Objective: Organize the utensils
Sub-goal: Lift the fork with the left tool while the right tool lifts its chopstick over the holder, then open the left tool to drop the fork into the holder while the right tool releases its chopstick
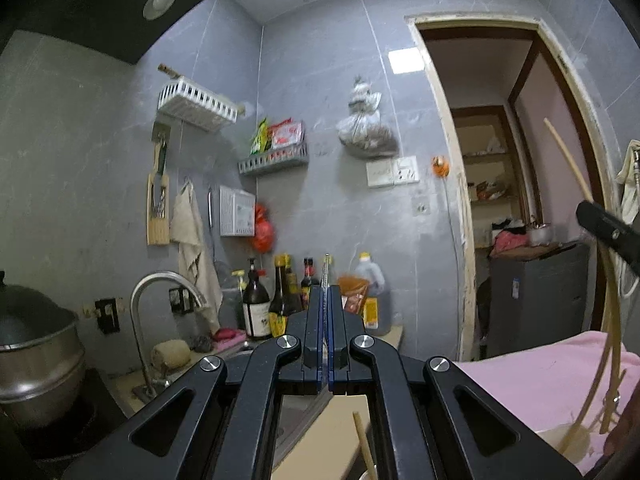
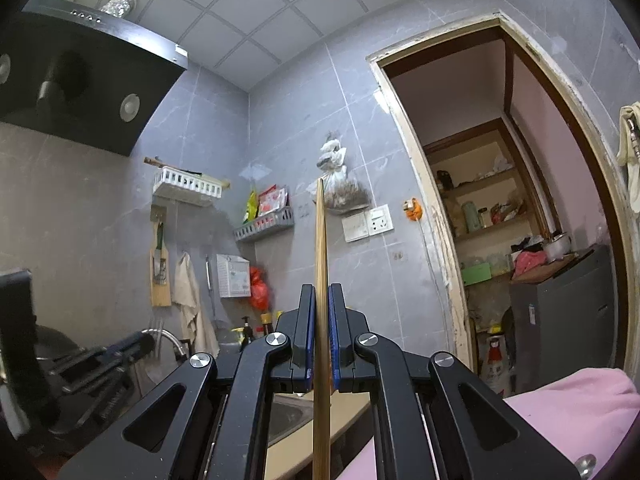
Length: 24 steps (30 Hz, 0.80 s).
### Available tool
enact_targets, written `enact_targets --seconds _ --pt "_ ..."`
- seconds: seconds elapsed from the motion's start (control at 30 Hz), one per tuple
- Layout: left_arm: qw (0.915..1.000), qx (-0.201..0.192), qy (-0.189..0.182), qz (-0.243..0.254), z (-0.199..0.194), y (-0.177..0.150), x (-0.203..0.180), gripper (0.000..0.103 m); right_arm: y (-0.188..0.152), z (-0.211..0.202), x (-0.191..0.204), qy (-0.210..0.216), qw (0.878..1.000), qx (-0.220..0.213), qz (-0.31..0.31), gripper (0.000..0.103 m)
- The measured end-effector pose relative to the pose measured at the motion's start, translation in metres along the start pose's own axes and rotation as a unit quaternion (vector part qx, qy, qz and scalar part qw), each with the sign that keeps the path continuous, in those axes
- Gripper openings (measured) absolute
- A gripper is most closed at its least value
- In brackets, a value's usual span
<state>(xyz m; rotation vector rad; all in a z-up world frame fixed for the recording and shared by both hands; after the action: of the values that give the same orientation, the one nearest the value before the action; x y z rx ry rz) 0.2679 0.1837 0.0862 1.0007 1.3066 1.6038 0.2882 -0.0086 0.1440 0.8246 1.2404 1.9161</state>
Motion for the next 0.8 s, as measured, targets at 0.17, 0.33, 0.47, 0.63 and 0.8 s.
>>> enact_targets --seconds 0.17,0.33,0.47,0.63,0.8 --pt "0.9997 0.020 0.001 -0.017 0.007 -0.014 0.003 0.000 -0.009 0.002 0.004 0.000 1.000 0.002 -0.014 0.004" --pt "0.9994 0.029 -0.005 -0.017 0.009 -0.020 -0.003 0.000 -0.019 0.008 0.005 -0.005 1.000 0.009 -0.022 0.004" --pt "0.9988 0.041 -0.020 -0.018 0.008 -0.023 -0.007 0.000 -0.026 0.010 0.003 -0.005 0.999 0.025 -0.025 0.005" --pt "0.9943 0.077 -0.061 -0.040 0.010 -0.028 -0.011 0.000 -0.034 0.010 0.000 -0.004 0.999 0.042 -0.031 0.005" --pt "0.9792 0.110 -0.139 -0.098 0.007 -0.027 -0.014 0.002 -0.038 0.004 0.002 0.006 0.997 0.058 -0.043 0.005"
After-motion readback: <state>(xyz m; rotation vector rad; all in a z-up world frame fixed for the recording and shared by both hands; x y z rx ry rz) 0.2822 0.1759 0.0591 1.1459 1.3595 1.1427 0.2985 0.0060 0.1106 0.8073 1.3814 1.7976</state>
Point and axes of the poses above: each gripper's, at about its wrist camera, not at the fingertips, and z roughly the way its jaws point, x to its left, y to its top, the point moved 5 cm from there along z, roughly the way its jaws point, and after that the axes turned 6 degrees about -x, right-handed, at the moved point
